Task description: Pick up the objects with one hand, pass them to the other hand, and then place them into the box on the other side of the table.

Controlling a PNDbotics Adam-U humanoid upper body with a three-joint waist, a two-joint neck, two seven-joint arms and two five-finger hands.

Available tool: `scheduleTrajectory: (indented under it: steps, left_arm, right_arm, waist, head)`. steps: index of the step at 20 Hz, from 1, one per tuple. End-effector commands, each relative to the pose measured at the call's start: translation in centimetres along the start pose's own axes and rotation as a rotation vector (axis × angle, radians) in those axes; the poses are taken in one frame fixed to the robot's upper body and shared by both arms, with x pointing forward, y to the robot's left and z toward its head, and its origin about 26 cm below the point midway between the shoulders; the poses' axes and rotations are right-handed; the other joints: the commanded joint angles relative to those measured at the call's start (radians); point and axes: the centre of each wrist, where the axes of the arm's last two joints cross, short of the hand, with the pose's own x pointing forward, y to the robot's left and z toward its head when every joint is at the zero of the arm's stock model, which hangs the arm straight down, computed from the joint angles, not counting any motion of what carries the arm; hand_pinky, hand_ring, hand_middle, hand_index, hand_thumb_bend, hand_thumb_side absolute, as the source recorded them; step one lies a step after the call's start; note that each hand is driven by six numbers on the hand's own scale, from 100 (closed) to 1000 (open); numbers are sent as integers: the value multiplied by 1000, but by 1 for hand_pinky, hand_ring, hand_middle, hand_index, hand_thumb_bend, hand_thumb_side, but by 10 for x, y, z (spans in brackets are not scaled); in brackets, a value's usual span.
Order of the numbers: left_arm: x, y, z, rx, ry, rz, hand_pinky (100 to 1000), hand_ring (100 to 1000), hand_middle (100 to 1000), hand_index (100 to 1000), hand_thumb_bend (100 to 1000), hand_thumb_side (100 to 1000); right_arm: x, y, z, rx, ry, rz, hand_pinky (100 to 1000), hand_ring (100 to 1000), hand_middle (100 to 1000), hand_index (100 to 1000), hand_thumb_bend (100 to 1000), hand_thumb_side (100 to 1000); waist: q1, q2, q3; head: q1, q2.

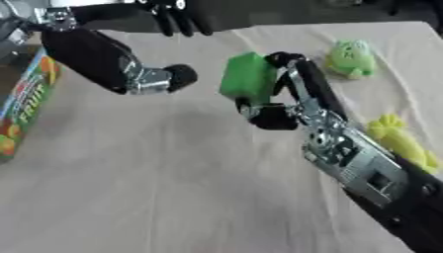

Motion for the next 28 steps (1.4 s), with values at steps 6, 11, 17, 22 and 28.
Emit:
scheduleTrajectory:
  steps: [6,11,17,22,28]
  left_arm:
    - [-19,-3,-10,5,2,-86,757,789,799,829,481,493]
    - [-23,-7,-16,10,-7,-111,764,794,795,825,534,459]
    - [-26,-11,-22,40,-1,-133,768,799,796,834,567,422]
    - [-26,-14,-27,83,6,-142,769,800,798,845,585,393]
    - [-25,-18,-32,148,23,-140,764,798,797,844,565,341]
  right_arm:
    - [7,-7,-1,-15,-38,1,750,523,418,535,176,100]
    - [9,-6,-1,5,-46,5,749,522,418,534,181,100]
    - [10,-5,-1,18,-53,8,749,523,419,534,176,100]
    - [12,-3,-1,27,-60,6,749,523,419,534,177,100]
    - [15,-1,-1,44,-72,9,749,523,418,533,175,100]
  waist:
    - [-3,-21,-2]
    - [-4,-20,-4]
    - [-6,-19,-7]
    - [-7,-19,-8]
    - [-9,-18,-10]
  head:
    - [2,-4]
    - [2,-6]
    - [2,-9]
    - [0,-11]
    - [-1,-17]
